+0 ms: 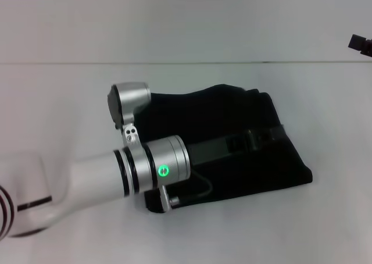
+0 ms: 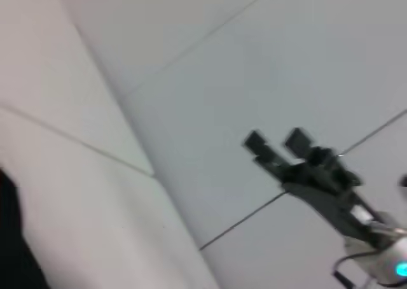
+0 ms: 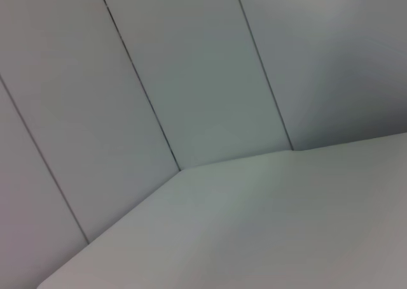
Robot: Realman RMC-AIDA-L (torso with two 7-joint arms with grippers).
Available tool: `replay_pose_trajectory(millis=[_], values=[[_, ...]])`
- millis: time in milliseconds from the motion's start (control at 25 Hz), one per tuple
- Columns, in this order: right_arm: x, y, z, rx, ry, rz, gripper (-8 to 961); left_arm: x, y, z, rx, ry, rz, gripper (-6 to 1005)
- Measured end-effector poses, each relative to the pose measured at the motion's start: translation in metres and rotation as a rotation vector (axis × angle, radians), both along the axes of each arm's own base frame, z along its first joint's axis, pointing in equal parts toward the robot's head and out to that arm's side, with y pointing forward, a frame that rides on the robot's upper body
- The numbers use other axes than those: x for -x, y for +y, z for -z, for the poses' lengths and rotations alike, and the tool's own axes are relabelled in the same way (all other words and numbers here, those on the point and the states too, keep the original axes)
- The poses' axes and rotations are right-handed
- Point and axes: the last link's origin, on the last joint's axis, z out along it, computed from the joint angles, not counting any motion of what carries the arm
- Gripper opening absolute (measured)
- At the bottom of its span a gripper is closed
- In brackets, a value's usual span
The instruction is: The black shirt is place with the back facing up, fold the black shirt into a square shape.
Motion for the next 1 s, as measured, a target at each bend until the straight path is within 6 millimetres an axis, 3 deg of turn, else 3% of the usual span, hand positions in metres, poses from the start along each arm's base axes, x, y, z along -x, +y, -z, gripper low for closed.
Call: replay_pose_trajectory(millis=[280,400,640,720,1000], values=[[-0.001,-0.002,0.011,0.090,0.001,0.047,927,-0.013,-0.015,-0.011,0.020,-0.112,0.121,173],[0.001,0.000,0.015,0.174,0.012,0.105,927,-0.010,-0.020,-0.022,0.019,-0.134,0.187,223],[0.016,0.008,0.037,0.384,-0.024,0.217,927,0.028,-0.029,-0.045,-0.073,-0.058,0.260,458],[0.022,0.010,0.047,0.438,-0.050,0.242,927,0.043,-0.032,-0.051,-0.105,0.002,0.287,663],[0.038,0.015,0.086,0.562,-0.104,0.306,926,0.077,-0.038,-0.070,-0.168,0.156,0.348,898]])
